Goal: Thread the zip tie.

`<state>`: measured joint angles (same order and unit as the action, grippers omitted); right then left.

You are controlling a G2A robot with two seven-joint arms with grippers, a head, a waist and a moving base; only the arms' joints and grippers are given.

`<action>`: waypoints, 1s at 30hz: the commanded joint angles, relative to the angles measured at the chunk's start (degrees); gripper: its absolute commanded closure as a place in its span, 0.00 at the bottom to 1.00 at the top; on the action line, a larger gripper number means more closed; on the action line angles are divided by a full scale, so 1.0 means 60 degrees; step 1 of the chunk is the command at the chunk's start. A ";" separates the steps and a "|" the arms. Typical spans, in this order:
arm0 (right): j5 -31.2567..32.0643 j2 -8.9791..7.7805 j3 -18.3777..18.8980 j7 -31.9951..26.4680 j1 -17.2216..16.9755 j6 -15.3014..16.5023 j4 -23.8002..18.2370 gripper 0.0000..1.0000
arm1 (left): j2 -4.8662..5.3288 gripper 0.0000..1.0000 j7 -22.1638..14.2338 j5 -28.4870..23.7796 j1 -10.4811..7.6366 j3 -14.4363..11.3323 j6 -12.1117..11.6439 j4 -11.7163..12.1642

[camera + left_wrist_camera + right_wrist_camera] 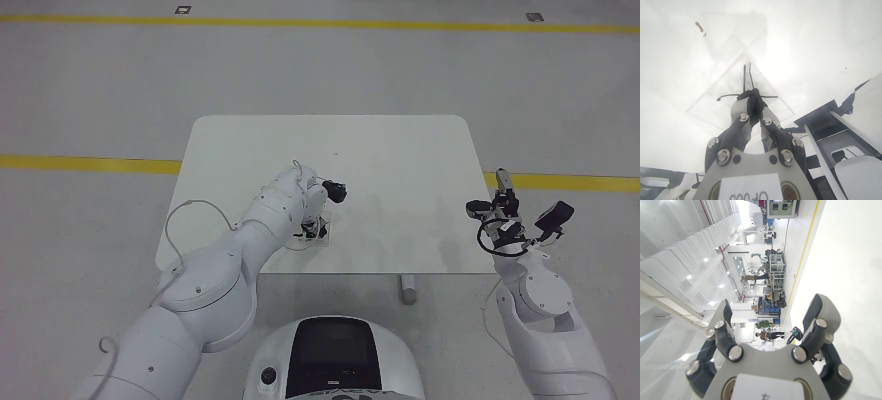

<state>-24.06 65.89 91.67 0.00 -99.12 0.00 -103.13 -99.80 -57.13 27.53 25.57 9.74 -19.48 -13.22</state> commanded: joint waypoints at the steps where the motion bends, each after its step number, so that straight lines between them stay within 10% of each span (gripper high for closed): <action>1: 0.0000 0.0000 0.0000 0.0000 0.0000 0.0000 0.0000 0.00 | 0.0000 1.00 0.0023 0.0019 -0.0021 0.0000 0.0000 -0.0017; 24: 0.0000 0.0000 0.0000 0.0000 0.0000 0.0000 0.0000 0.00 | 0.0092 1.00 -0.0030 0.0085 -0.0174 0.0000 0.0000 -0.0166; 30: 0.0000 0.0000 0.0000 0.0000 0.0000 0.0000 0.0000 0.00 | 0.0077 0.72 0.0001 0.0103 -0.0089 0.0000 0.0000 -0.0254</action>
<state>-24.06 65.89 91.67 0.00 -99.12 0.00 -103.13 -99.32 -57.12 28.14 24.99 9.74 -19.48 -14.67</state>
